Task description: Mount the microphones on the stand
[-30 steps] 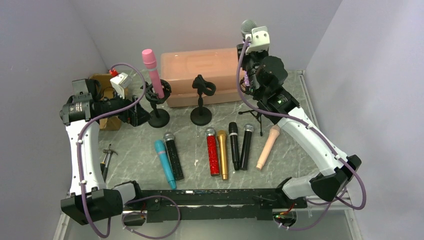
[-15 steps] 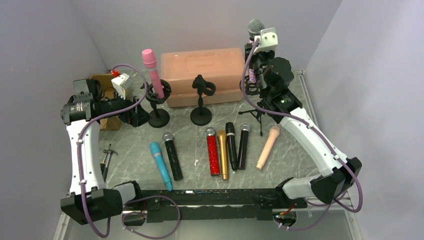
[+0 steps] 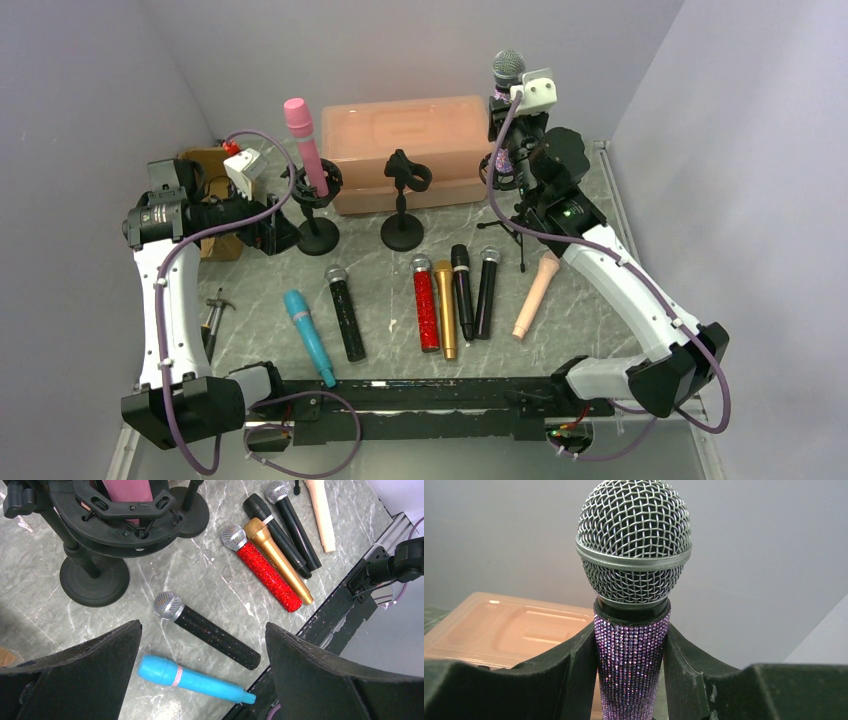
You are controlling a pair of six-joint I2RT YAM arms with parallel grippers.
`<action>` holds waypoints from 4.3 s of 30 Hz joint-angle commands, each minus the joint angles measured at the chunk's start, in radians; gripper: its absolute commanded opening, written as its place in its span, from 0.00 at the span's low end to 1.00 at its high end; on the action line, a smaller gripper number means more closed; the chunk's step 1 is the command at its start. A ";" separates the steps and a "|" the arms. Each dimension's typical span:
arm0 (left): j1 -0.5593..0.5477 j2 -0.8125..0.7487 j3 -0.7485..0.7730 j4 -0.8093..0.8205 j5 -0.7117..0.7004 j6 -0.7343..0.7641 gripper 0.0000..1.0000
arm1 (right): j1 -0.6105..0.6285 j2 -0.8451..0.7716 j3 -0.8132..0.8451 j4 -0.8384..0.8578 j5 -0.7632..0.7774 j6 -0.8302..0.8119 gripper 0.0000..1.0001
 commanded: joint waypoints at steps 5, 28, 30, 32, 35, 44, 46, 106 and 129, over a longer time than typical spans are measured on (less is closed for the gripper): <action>-0.003 -0.007 -0.005 0.015 0.001 0.013 0.99 | -0.004 -0.044 -0.014 0.066 -0.044 0.007 0.00; -0.003 -0.007 -0.004 0.011 -0.018 0.024 0.99 | -0.031 -0.085 -0.272 0.271 0.154 -0.009 0.00; -0.003 -0.010 -0.006 0.014 -0.020 0.023 0.99 | -0.031 -0.086 -0.278 0.276 0.167 -0.007 0.00; -0.003 -0.012 -0.009 0.018 -0.021 0.021 0.99 | -0.031 -0.080 -0.270 0.262 0.182 0.000 0.00; -0.003 -0.012 -0.011 0.022 -0.021 0.017 0.99 | -0.032 -0.076 -0.267 0.245 0.206 0.010 0.00; -0.003 -0.011 -0.008 0.024 -0.024 0.016 0.99 | -0.032 -0.064 -0.310 0.234 0.214 0.063 0.00; -0.003 -0.009 -0.006 0.020 -0.022 0.018 1.00 | -0.031 -0.061 -0.327 0.238 0.212 0.072 0.00; 0.002 0.025 0.023 -0.013 -0.027 0.054 0.99 | -0.204 -0.267 -0.559 -0.181 0.191 0.531 0.56; 0.012 0.019 -0.016 -0.029 -0.033 0.105 0.99 | -0.423 -0.117 -0.588 -0.037 -0.202 0.512 0.63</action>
